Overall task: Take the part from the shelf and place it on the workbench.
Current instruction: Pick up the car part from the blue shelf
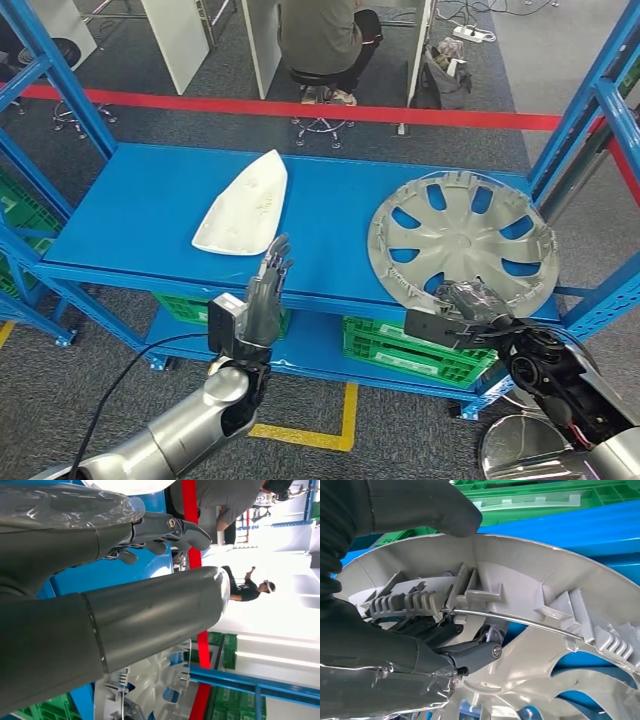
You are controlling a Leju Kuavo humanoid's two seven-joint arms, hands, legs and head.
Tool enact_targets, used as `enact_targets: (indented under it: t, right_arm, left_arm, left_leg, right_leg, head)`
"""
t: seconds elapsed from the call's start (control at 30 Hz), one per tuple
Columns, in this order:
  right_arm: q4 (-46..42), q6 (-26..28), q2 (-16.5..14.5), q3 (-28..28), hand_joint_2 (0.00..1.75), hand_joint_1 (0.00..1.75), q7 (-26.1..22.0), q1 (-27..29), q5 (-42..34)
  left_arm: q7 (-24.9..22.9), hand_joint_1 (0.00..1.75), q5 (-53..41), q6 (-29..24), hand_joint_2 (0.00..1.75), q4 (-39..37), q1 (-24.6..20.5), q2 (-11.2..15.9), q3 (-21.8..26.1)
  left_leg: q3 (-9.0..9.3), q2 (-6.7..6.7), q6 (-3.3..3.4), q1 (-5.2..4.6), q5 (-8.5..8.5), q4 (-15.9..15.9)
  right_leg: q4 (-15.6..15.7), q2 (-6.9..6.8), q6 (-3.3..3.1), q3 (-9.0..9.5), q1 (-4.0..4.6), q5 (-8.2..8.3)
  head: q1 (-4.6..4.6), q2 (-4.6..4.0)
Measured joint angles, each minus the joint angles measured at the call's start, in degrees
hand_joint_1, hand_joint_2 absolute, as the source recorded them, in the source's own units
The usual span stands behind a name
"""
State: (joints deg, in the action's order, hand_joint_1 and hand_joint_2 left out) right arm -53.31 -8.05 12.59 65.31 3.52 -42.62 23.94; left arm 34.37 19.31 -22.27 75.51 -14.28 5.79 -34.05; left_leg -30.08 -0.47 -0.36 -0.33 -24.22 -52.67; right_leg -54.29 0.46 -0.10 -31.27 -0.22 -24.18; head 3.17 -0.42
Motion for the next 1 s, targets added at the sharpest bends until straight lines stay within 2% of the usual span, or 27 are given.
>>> enact_targets:
  t: [0.7, 1.0]
  right_arm:
    - [-4.7, 2.5, 0.5, -2.3, 1.75, 1.75, 2.1, 0.9, -8.3]
    - [-11.1, 10.8, 0.7, -6.7, 1.75, 1.75, -1.9, 0.8, -14.5]
  left_arm:
    - [0.1, 0.0, 0.1, -0.8, 0.0, -0.2, 0.1, 0.1, 0.0]
    - [0.2, 0.0, -0.3, -1.2, 0.0, -0.2, 0.5, 0.1, 0.0]
  left_leg:
    - [-0.19, -0.03, 0.0, 0.0, 0.0, 0.0]
    - [-0.35, -0.02, 0.0, -0.01, 0.0, 0.0]
  right_leg:
    - [0.0, -0.04, 0.0, -0.14, 0.0, 0.0]
    - [0.0, 0.02, 0.01, -0.32, -0.01, 0.01]
  head:
    - [-0.01, 0.0]
    - [0.01, 0.0]
